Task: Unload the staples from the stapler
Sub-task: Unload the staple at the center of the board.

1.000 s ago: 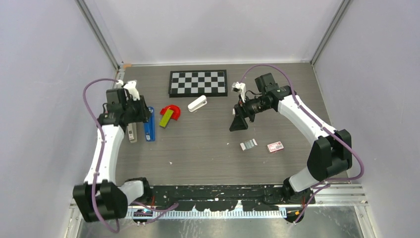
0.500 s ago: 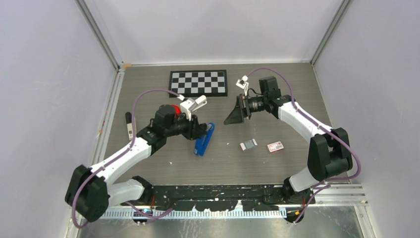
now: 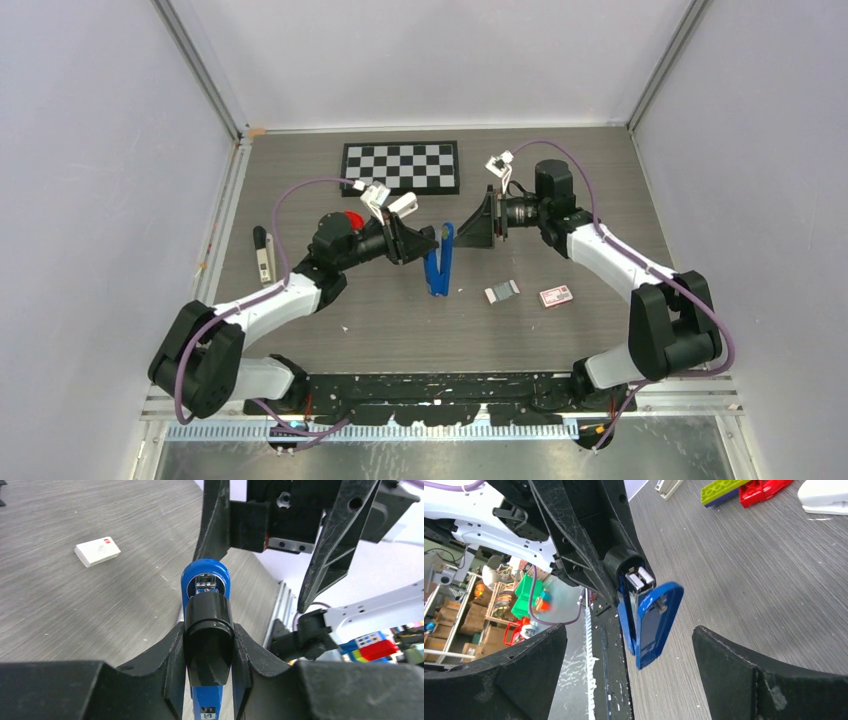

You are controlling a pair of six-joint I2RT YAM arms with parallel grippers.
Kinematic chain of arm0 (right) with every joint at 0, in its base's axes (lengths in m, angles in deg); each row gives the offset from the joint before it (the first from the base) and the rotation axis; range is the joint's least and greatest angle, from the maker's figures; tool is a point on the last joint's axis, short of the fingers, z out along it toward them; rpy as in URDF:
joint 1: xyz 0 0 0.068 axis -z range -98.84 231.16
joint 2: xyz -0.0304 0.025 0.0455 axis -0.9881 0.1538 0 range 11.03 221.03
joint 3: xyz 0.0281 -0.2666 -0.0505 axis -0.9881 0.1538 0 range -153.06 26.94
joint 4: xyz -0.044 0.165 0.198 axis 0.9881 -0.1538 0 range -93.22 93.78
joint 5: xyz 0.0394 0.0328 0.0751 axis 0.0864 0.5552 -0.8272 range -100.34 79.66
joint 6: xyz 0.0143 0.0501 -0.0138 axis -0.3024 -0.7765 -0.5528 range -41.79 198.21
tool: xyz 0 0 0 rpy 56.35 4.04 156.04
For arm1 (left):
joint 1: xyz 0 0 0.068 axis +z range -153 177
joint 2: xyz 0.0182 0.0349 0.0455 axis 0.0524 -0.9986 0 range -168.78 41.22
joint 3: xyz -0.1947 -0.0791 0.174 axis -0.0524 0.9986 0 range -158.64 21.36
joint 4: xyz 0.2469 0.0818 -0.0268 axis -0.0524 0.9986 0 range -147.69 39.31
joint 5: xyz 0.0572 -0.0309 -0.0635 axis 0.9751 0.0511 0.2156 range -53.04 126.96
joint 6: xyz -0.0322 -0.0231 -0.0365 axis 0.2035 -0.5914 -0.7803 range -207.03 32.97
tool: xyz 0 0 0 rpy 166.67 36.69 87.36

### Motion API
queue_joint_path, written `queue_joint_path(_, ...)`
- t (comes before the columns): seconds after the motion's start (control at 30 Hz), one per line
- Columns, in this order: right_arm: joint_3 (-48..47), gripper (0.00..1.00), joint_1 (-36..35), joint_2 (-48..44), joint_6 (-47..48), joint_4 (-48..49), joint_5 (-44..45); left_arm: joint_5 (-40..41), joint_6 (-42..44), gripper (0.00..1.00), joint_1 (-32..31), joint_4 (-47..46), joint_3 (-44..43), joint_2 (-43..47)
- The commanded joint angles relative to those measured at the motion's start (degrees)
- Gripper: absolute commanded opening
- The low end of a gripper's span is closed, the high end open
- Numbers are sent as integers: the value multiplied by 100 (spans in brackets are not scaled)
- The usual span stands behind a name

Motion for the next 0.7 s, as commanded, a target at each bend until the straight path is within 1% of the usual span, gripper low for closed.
queue_joint_path(0.0,11,100,-202,129,-481,839,-168,-247,-1114,0,15,-1625,177,-20)
queue_joint_path(0.1,176,100,-293,137,-1157,1683,-247,-214,-1545,0,11,-2050,383,-9)
queue_joint_path(0.17,216,99,-354,150,-1474,1974,-264,-164,-1758,0,11,-2299,487,38)
queue_joint_path(0.37,157,93,-556,235,-1851,2041,-231,97,-2103,0,11,-2478,597,246)
queue_joint_path(0.53,129,89,-672,358,-2040,2036,-207,317,-2461,0,15,-2888,691,282)
queue_joint_path(0.57,129,89,-667,383,-2066,2034,-195,338,-2556,0,13,-3019,707,280)
queue_joint_path(0.67,104,94,-670,452,-2156,2018,-131,330,-2719,0,11,-3235,721,288)
